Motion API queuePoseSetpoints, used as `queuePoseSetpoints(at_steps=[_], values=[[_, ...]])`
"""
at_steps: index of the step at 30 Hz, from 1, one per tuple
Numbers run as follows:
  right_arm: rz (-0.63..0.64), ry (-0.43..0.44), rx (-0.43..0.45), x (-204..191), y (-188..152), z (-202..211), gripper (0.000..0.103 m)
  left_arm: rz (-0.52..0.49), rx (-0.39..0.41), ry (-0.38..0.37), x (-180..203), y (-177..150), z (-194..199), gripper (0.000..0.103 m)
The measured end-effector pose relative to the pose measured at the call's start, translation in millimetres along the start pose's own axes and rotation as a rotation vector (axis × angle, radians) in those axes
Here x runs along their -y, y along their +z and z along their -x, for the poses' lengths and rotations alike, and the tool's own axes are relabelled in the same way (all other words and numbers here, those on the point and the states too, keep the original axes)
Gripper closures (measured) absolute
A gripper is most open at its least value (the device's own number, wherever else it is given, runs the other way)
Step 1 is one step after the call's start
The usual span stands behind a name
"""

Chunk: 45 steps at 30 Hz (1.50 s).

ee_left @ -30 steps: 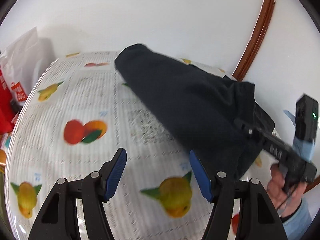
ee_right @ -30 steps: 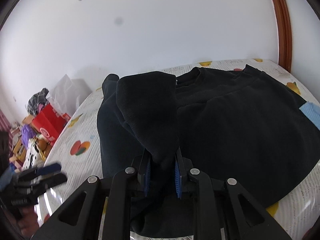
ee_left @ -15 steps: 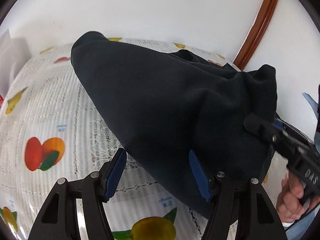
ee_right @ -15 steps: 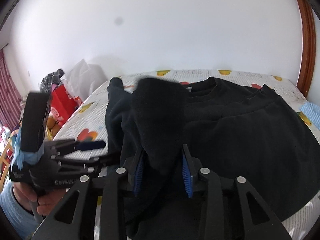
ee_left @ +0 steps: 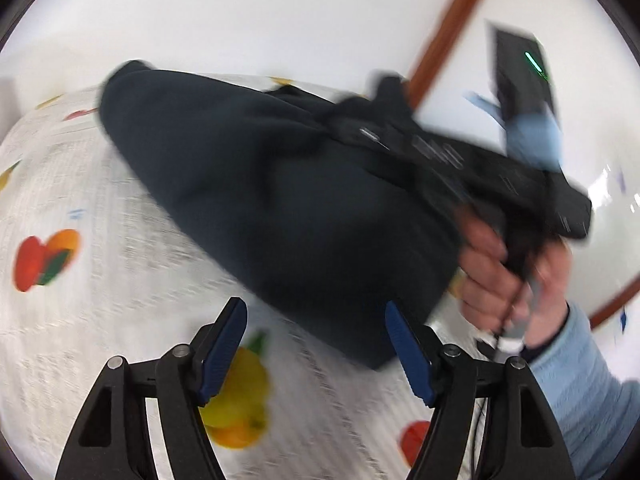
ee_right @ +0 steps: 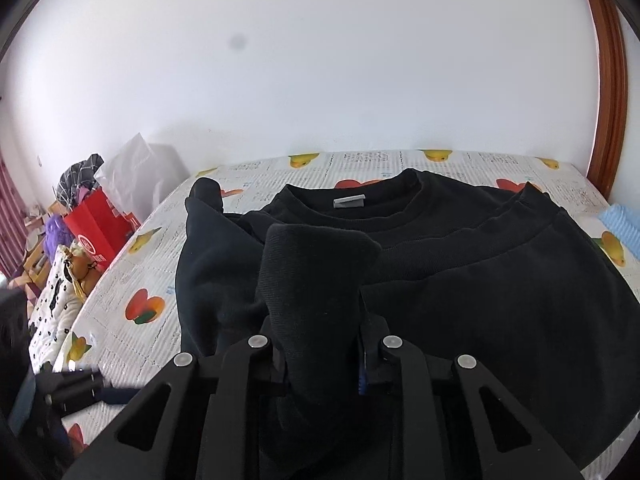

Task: Fold small clothes
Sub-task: 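Grasp the black sweatshirt bundle edge with the right gripper and lift it, then fold the lifted sweatshirt half over onto itself with the right gripper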

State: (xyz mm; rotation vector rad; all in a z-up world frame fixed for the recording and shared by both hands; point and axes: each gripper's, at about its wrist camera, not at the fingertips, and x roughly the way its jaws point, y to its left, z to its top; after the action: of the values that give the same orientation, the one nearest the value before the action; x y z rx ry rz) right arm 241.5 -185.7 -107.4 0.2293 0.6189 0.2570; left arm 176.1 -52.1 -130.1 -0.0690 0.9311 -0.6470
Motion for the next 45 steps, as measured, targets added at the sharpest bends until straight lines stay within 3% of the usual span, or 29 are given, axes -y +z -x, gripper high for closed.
queuePoseSetpoints(at_steps=[2,5,9,13,16,18,25,27,29,31,33,34,38,45], values=[[-0.015,0.004,0.004,0,1,2,0.082,-0.035,-0.013,0.059,16,-5,-11,0.033],[-0.023,0.011,0.023,-3,2,9,0.084,0.004,-0.061,0.109,22,-9,-32,0.033],[-0.027,0.040,0.100,-4,4,36,0.087,-0.044,-0.051,0.200,31,-8,-42,0.028],[-0.076,0.048,0.227,9,-3,73,0.087,-0.039,-0.041,0.218,32,-7,-38,0.028],[-0.157,0.025,0.343,33,-26,104,0.087,-0.044,-0.029,0.222,31,-5,-36,0.028],[-0.215,-0.006,0.367,51,-43,114,0.087,-0.062,-0.027,0.235,32,-3,-36,0.028],[-0.295,-0.142,0.104,99,-86,89,0.080,-0.119,-0.030,0.268,47,-11,-38,0.032],[-0.285,-0.190,0.077,103,-87,86,0.058,-0.149,-0.016,0.289,58,-10,-40,0.032],[-0.298,-0.205,0.072,107,-84,83,0.055,-0.159,-0.005,0.293,67,-14,-37,0.037],[-0.314,-0.203,0.046,109,-81,74,0.058,-0.134,-0.009,0.263,76,-6,-39,0.053],[-0.295,-0.201,0.032,107,-76,65,0.074,-0.113,-0.021,0.225,74,6,-48,0.069],[-0.277,-0.207,0.029,103,-74,61,0.079,-0.116,-0.003,0.246,78,7,-43,0.074],[-0.237,-0.203,0.032,90,-67,57,0.085,-0.110,0.024,0.281,67,2,-26,0.078],[-0.205,-0.096,0.001,46,-54,28,0.085,-0.016,0.049,0.334,18,-17,19,0.081]])
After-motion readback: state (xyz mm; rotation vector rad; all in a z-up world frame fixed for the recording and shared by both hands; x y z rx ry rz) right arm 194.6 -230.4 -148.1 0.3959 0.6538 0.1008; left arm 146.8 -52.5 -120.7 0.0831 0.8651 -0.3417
